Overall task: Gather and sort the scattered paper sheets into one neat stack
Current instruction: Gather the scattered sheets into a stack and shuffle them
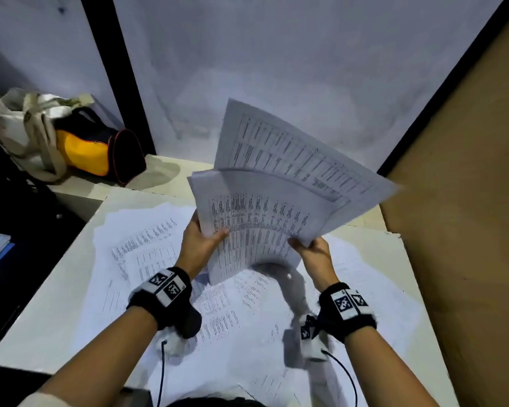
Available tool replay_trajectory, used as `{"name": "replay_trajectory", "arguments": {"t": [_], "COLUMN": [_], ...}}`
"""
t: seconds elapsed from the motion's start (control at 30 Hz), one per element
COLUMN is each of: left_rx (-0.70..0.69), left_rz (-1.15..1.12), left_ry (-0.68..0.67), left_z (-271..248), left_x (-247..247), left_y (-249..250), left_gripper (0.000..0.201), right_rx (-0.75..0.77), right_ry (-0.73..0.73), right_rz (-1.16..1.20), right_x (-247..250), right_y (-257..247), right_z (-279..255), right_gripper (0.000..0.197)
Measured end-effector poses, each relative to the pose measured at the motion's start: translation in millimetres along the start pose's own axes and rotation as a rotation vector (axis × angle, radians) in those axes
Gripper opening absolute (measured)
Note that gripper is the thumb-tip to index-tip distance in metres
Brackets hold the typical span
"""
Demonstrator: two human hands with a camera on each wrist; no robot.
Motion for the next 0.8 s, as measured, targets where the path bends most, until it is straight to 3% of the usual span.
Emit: {"name": "replay_trajectory", "arguments": {"t": [0.17, 0.23, 0.37, 0.63, 0.8], "left_rx": [0.044, 0.031, -0.014, -0.024, -0.045], "left_rz": [0.015, 0.012, 0.018, -0.044, 0.009], "left_ry": [-0.044, -0.039, -0.028, 0.014, -0.008], "left_z": [4, 8, 14, 12, 17], "left_x": [0, 1, 4, 3, 3], "left_y": [-3, -2, 4, 4, -6], "left_gripper": [0.039, 0.047, 0.053, 0.055, 0.052], "right_rx": [0.095, 0.120, 0.118, 0.188, 0.140], "right_ry": [-0.104, -0.098, -0.097, -0.074, -0.036], "right_rz": [0.034, 0.077, 0.113, 0.095, -0.001], "right_x": [-12, -9, -3, 2, 0], "right_y": [-27, -38, -49, -72, -61], "right_z": [-8, -6, 2, 9, 19], "right_gripper": [0.028, 0.029, 0.051, 0.059, 0.033]}}
Point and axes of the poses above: each hand's wrist, its own z-axis towards the middle knuckle, its own x-axis out of the back of the hand, y = z × x, the point moved 5 cm from there along z, towards the middle knuckle, and after that the axes turned 15 degrees about -x, right-handed, at the moved point
